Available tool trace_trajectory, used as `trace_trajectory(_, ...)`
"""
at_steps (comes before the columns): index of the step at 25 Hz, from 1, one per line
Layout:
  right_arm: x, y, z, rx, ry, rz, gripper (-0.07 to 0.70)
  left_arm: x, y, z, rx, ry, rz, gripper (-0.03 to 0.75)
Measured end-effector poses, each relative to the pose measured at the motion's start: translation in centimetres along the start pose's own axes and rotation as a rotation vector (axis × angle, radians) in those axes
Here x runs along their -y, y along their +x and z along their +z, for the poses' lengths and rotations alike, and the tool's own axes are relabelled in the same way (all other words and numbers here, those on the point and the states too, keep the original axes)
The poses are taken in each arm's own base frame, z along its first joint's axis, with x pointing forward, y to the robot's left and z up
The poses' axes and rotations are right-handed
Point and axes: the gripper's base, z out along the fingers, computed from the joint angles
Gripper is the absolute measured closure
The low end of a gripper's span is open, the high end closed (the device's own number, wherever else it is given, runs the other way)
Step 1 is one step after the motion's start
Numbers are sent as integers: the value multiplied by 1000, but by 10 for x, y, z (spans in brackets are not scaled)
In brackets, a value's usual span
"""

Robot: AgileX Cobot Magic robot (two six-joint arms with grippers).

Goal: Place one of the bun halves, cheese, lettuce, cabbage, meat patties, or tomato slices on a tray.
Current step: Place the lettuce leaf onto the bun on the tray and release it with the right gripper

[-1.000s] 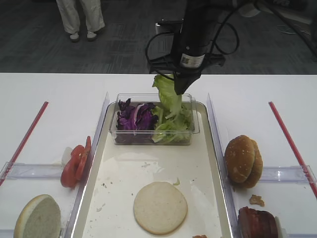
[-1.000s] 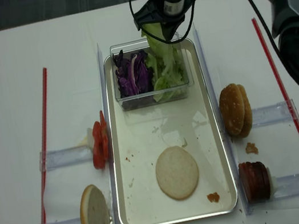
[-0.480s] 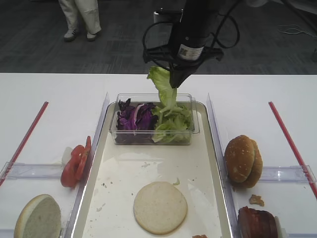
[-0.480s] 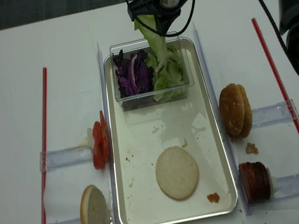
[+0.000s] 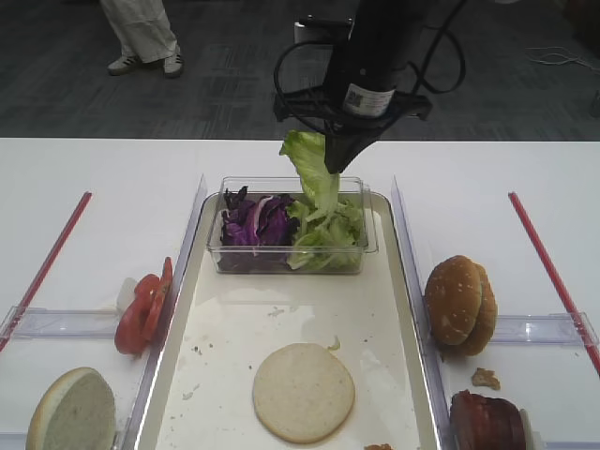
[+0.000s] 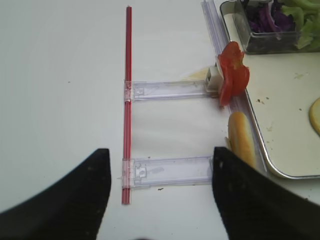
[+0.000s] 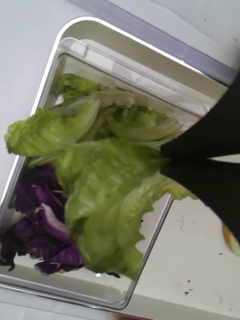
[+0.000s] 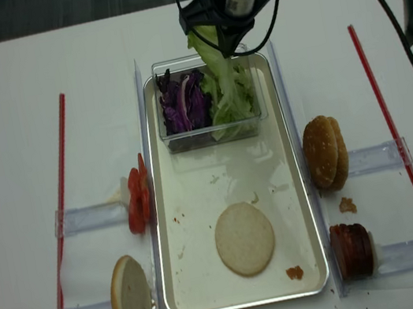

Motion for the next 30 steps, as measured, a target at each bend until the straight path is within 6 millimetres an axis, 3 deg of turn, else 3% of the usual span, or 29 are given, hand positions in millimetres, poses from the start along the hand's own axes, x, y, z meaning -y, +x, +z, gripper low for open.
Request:
trace_trajectory(7,1,27,-4,-62,7,-19,598,0,0,0,0,0,0,294)
trace_trajectory(13,-10,57,-9,-122,5,-58,598,0,0,0,0,0,0,294)
trace_trajectory(30,-47,112,17,-192,-7,-154,598,0,0,0,0,0,0,294)
